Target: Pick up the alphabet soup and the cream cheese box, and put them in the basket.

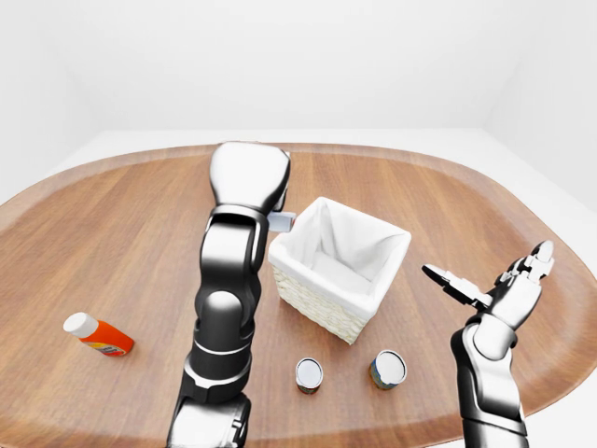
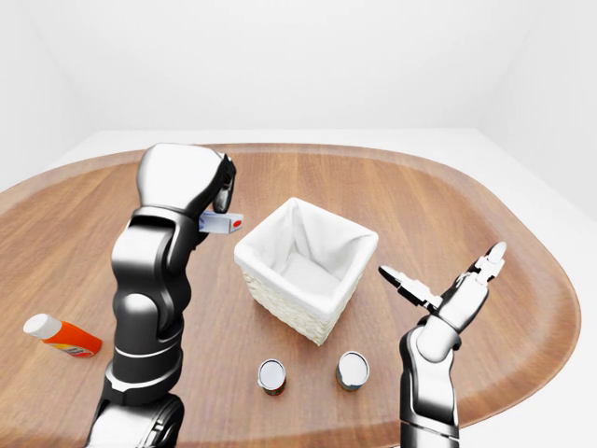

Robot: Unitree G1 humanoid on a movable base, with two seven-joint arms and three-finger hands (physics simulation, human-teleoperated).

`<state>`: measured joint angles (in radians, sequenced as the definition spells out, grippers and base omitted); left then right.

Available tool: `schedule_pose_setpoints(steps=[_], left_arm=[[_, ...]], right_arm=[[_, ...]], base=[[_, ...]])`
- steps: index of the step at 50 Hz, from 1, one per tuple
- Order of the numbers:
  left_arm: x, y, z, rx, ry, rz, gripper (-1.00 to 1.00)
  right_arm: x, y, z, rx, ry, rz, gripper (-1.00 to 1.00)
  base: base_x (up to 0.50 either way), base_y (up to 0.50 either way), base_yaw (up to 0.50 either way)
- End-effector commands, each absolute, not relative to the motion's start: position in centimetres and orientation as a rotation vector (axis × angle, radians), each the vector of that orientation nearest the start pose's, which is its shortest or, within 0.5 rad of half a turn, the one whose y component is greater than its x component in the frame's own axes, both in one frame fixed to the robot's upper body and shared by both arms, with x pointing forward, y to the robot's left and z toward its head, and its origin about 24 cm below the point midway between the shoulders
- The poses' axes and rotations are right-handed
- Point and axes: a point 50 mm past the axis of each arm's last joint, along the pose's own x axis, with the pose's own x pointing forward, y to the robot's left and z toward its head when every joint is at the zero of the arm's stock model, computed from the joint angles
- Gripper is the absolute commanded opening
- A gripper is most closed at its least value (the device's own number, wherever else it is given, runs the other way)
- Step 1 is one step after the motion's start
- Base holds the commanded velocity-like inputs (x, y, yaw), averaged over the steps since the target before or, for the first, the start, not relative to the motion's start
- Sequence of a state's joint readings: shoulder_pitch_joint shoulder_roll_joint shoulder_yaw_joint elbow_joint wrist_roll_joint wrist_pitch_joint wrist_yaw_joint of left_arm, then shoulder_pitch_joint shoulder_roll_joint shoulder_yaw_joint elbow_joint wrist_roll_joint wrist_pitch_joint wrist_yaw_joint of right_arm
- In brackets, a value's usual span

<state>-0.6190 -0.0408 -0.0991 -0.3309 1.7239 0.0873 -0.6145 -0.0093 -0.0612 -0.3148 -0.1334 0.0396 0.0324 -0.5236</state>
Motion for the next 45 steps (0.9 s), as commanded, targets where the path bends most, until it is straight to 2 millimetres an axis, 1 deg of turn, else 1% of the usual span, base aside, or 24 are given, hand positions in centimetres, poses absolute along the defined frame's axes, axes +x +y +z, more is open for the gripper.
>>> schedule_pose_setpoints(steps=[1, 4, 9, 13, 17, 22, 27, 31, 32, 34, 37, 40, 42, 43, 45], left_arm=[[29.0, 6.0, 26.0, 1.630, -0.404, 0.146, -1.00], [28.7, 5.5, 26.2, 1.625, -0.415, 0.141, -1.00], [28.8, 4.3, 25.7, 1.627, -0.433, 0.121, -1.00], [29.0, 3.2, 24.5, 1.630, -0.453, 0.101, -1.00], [29.3, 2.4, 24.0, 1.630, -0.462, 0.082, -1.00], [29.3, 1.7, 24.5, 1.627, -0.476, 0.064, -1.00], [29.0, 0.4, 24.1, 1.621, -0.492, 0.029, -1.00], [29.0, -0.8, 24.8, 1.612, -0.520, 0.012, -1.00], [29.0, -0.8, 24.8, 1.612, -0.521, 0.011, -1.00], [29.2, -1.7, 24.3, 1.618, -0.527, -0.019, -1.00], [29.3, -2.2, 23.9, 1.615, -0.530, -0.039, -1.00], [29.9, -2.4, 23.3, 1.604, -0.526, -0.063, -1.00], [30.3, -2.5, 22.6, 1.605, -0.519, -0.082, -1.00], [30.7, -2.6, 22.0, 1.599, -0.510, -0.106, -1.00], [30.9, -2.8, 21.5, 1.596, -0.508, -0.126, -1.00]], right_arm=[[22.8, -25.6, 7.7, -0.003, -0.133, -0.828, 1.00], [22.8, -25.7, 7.7, 0.001, -0.129, -0.831, 1.00], [22.9, -25.8, 7.6, 0.009, -0.122, -0.832, 1.00], [22.9, -25.7, 7.6, 0.005, -0.125, -0.828, 1.00], [22.8, -25.7, 7.6, 0.006, -0.124, -0.831, 1.00], [22.9, -25.8, 7.5, 0.014, -0.117, -0.833, 1.00], [22.8, -25.8, 7.5, 0.016, -0.117, -0.833, 1.00], [22.7, -25.8, 7.6, 0.019, -0.117, -0.833, 1.00], [22.7, -25.8, 7.6, 0.019, -0.117, -0.833, 1.00], [22.7, -25.8, 7.7, 0.015, -0.120, -0.832, 1.00], [22.8, -25.9, 7.5, 0.021, -0.114, -0.836, 1.00], [22.7, -25.8, 7.6, 0.020, -0.115, -0.834, 1.00], [22.7, -25.8, 7.5, 0.018, -0.116, -0.833, 1.00], [22.8, -25.9, 7.5, 0.023, -0.111, -0.834, 1.00], [22.7, -25.9, 7.6, 0.023, -0.111, -0.836, 1.00]], base=[[0.00, 0.00, 0.00], [0.00, 0.00, 0.00], [0.00, 0.00, 0.00], [0.00, 0.00, 0.00], [0.00, 0.00, 0.00], [0.00, 0.00, 0.00], [0.00, 0.00, 0.00], [0.00, 0.00, 0.00], [0.00, 0.00, 0.00], [0.00, 0.00, 0.00], [0.00, 0.00, 0.00], [0.00, 0.00, 0.00], [0.00, 0.00, 0.00], [0.00, 0.00, 0.00], [0.00, 0.00, 0.00]])
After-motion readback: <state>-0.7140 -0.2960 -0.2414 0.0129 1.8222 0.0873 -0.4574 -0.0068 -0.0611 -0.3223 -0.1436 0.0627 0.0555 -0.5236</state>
